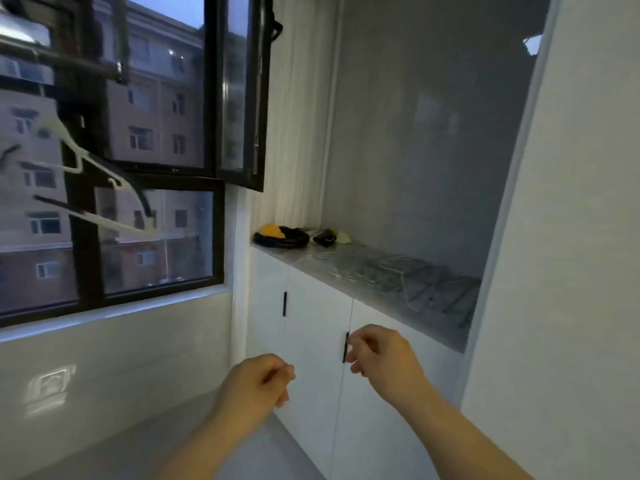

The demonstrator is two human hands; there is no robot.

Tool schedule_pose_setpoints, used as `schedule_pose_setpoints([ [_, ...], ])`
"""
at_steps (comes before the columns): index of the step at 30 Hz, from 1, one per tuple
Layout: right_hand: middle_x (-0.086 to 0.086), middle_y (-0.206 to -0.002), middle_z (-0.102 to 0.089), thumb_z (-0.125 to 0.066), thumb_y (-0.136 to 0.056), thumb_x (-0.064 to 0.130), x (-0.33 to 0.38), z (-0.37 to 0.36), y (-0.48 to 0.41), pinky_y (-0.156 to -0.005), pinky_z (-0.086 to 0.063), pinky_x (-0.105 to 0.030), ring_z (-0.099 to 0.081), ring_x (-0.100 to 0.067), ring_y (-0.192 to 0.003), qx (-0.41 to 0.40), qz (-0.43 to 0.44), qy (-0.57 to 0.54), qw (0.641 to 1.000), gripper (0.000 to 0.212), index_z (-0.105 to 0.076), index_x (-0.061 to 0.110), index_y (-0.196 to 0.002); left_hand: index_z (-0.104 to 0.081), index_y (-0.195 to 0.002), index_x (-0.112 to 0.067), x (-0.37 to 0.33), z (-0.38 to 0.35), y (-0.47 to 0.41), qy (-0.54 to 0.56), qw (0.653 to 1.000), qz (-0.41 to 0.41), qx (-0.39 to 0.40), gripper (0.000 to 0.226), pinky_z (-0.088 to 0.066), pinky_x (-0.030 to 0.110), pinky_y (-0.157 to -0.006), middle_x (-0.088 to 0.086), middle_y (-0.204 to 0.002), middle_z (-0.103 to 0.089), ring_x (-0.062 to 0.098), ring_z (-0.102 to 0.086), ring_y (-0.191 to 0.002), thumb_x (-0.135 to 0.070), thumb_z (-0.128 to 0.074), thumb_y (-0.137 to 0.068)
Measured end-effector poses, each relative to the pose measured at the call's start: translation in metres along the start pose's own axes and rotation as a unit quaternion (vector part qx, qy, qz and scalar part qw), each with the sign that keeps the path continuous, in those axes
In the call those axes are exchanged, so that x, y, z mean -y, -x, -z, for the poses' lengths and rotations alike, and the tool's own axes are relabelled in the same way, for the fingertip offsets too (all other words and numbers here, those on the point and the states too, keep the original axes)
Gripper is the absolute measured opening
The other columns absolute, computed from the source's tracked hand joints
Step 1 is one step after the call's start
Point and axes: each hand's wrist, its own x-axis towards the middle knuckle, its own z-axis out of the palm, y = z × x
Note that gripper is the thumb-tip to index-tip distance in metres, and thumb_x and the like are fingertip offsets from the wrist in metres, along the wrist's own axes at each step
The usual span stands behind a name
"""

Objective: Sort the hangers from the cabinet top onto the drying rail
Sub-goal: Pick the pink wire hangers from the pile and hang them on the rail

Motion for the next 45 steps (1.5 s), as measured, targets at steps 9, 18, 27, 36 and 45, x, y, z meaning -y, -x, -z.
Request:
schedule_pose_setpoints([
  [9, -0.006, -0.11, -0.067, -0.041, -0.095, 0.012, -0.139, 0.006, -0.143, -0.073, -0.038, -0.017, -0.06, -0.018, -0.097, -0.072, -0.07, 0.171, 0.98, 0.027, -0.06, 0.01, -0.113, -0.059, -0.062, -0.027, 0.062, -0.131, -0.178, 0.033, 0.995, 0.034, 0.087, 0.031, -0.039, -0.001, -0.056, -0.015, -0.069, -0.062, 0.001, -0.057, -0.069, -0.012, -0.051, -0.089],
  [18, -0.017, -0.12, -0.06, -0.037, -0.089, 0.016, -0.252, 0.028, -0.272, -0.09, -0.05, -0.028, -0.059, -0.025, -0.111, -0.104, -0.192, 0.4, 0.89, 0.036, -0.057, 0.002, -0.116, -0.06, -0.115, -0.015, 0.09, -0.227, -0.339, -0.047, 0.985, 0.02, 0.164, 0.027, -0.04, 0.018, -0.09, 0.003, -0.121, -0.062, 0.018, -0.057, -0.11, -0.02, -0.044, -0.094],
  [27, -0.016, -0.079, -0.074, -0.045, -0.068, 0.039, -0.288, 0.038, -0.281, -0.057, -0.058, -0.037, -0.071, -0.03, -0.069, -0.072, -0.228, 0.423, 0.874, 0.05, -0.074, -0.001, -0.075, -0.062, -0.108, -0.015, 0.056, -0.312, -0.399, -0.174, 0.96, -0.061, 0.211, 0.027, -0.044, 0.027, -0.085, 0.011, -0.116, -0.064, 0.026, -0.058, -0.106, -0.018, -0.041, -0.091],
  [36, -0.011, -0.081, -0.075, -0.03, -0.076, 0.049, -0.296, 0.038, -0.287, -0.061, -0.058, -0.037, -0.072, -0.026, -0.073, -0.103, -0.214, 0.446, 0.863, 0.065, -0.075, 0.003, -0.074, -0.062, -0.102, -0.017, 0.032, -0.369, -0.425, -0.323, 0.924, -0.006, 0.205, 0.032, -0.035, 0.031, -0.096, 0.006, -0.113, -0.066, 0.022, -0.058, -0.11, -0.04, -0.048, -0.085],
  [45, -0.013, -0.081, -0.075, -0.031, -0.075, 0.045, -0.296, 0.038, -0.286, -0.061, -0.058, -0.038, -0.072, -0.028, -0.073, -0.111, -0.192, 0.444, 0.868, 0.062, -0.076, 0.001, -0.074, -0.055, -0.094, 0.0, 0.033, -0.364, -0.439, -0.014, 0.976, 0.15, 0.159, 0.018, -0.055, 0.041, -0.075, 0.022, -0.101, -0.064, 0.036, -0.065, -0.091, -0.009, -0.039, -0.092],
])
